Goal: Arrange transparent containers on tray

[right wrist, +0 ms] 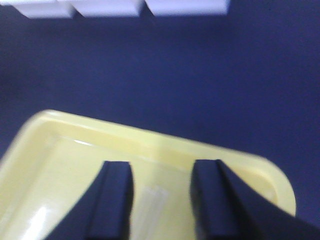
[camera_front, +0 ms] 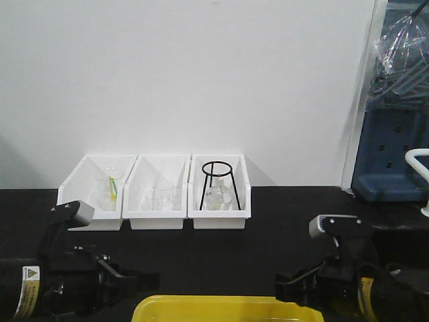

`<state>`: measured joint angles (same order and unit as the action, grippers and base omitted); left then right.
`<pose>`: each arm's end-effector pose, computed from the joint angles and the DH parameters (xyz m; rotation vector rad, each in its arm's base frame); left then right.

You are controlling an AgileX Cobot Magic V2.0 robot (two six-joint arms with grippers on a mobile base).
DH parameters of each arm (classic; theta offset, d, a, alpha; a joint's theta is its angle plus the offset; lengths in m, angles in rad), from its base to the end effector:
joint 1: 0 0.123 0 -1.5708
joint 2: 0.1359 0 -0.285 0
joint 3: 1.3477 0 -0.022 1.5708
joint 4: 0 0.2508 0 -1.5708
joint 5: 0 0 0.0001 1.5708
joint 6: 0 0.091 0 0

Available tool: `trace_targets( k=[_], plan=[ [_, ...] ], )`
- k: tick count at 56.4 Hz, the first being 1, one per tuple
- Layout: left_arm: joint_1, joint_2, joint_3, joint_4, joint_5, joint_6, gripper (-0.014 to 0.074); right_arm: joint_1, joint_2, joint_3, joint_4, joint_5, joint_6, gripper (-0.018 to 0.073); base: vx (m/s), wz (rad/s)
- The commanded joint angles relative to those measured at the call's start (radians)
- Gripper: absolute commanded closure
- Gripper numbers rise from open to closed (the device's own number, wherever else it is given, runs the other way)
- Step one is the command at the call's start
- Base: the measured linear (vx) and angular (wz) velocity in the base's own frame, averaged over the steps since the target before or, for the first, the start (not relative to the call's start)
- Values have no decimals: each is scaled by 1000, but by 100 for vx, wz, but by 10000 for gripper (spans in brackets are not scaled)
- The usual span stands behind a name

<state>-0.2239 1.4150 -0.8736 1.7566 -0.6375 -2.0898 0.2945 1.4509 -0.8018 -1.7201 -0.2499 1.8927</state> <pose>0.2717 -0.1164 0.2766 0.3016 2.1703 -0.9671 0.2820 0.1087 0.2431 -0.2823 2.1807 0.5304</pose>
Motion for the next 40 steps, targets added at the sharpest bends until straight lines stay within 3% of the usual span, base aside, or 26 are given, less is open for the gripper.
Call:
trace_targets(
  k=[1,4,7,17,25,40],
  plan=[
    [-6,-36,-28,38,-64,-3,536,-4,-151,-25,-59,-59,-16,383,0,0],
    [-6,-37,-28,76,-96,-12,607,-4,-226,-21,-74,-93,-15,484,0,0],
    [-6,-40,-26,76,-139,-10,605,-4,-308,-13,-74,-116,-15,575,0,0],
    [-6,-128,12,76,-184,4,596,-4,-523,58,-74,-133,-7,572,0,0],
    [-6,-258,128,76,-182,50,596,-4,-700,174,-74,-135,-1,572,0,0],
    [-6,-513,319,76,-154,52,596,-4,-898,290,-74,-93,-9,572,0,0]
  ],
)
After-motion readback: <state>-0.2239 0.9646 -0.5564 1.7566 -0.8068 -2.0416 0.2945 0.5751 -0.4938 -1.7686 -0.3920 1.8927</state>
